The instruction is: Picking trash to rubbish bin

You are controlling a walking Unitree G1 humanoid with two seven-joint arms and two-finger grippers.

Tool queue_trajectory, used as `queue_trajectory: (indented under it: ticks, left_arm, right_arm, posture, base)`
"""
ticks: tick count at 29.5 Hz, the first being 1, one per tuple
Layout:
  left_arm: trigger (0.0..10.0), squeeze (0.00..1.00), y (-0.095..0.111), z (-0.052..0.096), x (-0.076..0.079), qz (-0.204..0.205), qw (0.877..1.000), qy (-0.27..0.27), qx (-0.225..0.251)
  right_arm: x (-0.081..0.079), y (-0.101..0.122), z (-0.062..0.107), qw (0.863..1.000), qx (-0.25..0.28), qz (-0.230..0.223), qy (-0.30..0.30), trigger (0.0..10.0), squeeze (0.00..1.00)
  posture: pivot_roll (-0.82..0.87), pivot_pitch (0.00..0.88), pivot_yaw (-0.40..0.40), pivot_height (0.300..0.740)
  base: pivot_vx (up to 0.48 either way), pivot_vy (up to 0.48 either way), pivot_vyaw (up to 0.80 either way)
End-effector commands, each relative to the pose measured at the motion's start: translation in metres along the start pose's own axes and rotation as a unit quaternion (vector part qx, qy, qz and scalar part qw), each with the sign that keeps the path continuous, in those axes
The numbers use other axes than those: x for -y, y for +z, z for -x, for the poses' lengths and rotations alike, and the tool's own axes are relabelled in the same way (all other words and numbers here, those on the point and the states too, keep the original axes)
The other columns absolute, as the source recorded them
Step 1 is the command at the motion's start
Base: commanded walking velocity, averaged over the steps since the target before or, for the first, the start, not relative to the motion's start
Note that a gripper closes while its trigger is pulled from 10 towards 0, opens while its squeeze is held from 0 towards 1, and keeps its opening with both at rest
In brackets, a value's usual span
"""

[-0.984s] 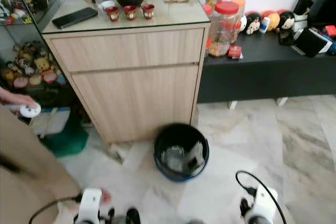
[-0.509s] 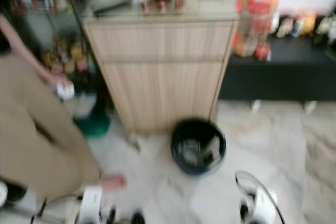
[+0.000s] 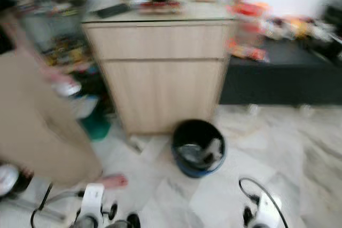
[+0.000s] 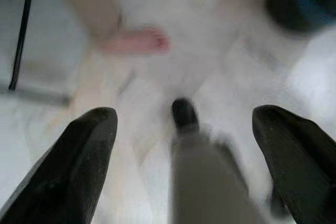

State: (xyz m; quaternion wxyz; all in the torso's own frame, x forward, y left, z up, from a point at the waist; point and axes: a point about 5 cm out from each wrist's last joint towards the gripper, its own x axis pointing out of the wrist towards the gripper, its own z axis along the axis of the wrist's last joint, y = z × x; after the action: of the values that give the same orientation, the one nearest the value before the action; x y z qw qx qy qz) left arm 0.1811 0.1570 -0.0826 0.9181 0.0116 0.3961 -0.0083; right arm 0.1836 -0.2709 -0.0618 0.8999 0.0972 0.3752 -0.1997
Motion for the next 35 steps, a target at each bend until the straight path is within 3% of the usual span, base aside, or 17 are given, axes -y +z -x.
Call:
queue_trajectory:
  ticks: [1, 10, 22, 29, 35]
  left_arm:
    - [10.0, 0.00, 0.004, -0.001, -0.006, -0.003, 1.000, 0.007, 0.000]
    - [10.0, 0.00, 0.005, -0.002, -0.006, -0.002, 1.000, 0.008, 0.001]
    - [10.0, 0.00, 0.006, -0.002, -0.007, 0.001, 1.000, 0.010, 0.001]
    - [10.0, 0.00, 0.009, -0.003, -0.008, -0.002, 1.000, 0.011, 0.000]
    - [10.0, 0.00, 0.011, -0.004, -0.012, -0.003, 1.000, 0.018, 0.001]
  right_arm:
    - [0.002, -0.007, 0.002, 1.000, -0.008, -0.004, 0.001, 10.0, 0.00]
    - [0.016, -0.018, 0.007, 1.000, -0.021, -0.004, -0.007, 10.0, 0.00]
    - [0.016, -0.021, 0.008, 1.000, -0.024, -0.011, -0.005, 10.0, 0.00]
    - [0.010, -0.019, 0.006, 1.000, -0.026, -0.012, -0.003, 10.0, 0.00]
    - [-0.018, -0.015, 0.001, 0.999, -0.035, -0.002, 0.014, 10.0, 0.00]
  posture:
    - [-0.14, 0.092, 0.020, 0.740]
    - [-0.14, 0.089, 0.017, 0.740]
    - [-0.13, 0.070, 0.019, 0.740]
    - [-0.13, 0.047, 0.024, 0.740]
    - [-0.12, 0.007, 0.042, 0.740]
  base:
    - [0.000, 0.000, 0.00]
    - [0.000, 0.000, 0.00]
    - [0.000, 0.000, 0.00]
    - [0.000, 0.000, 0.00]
    - [0.000, 0.000, -0.40]
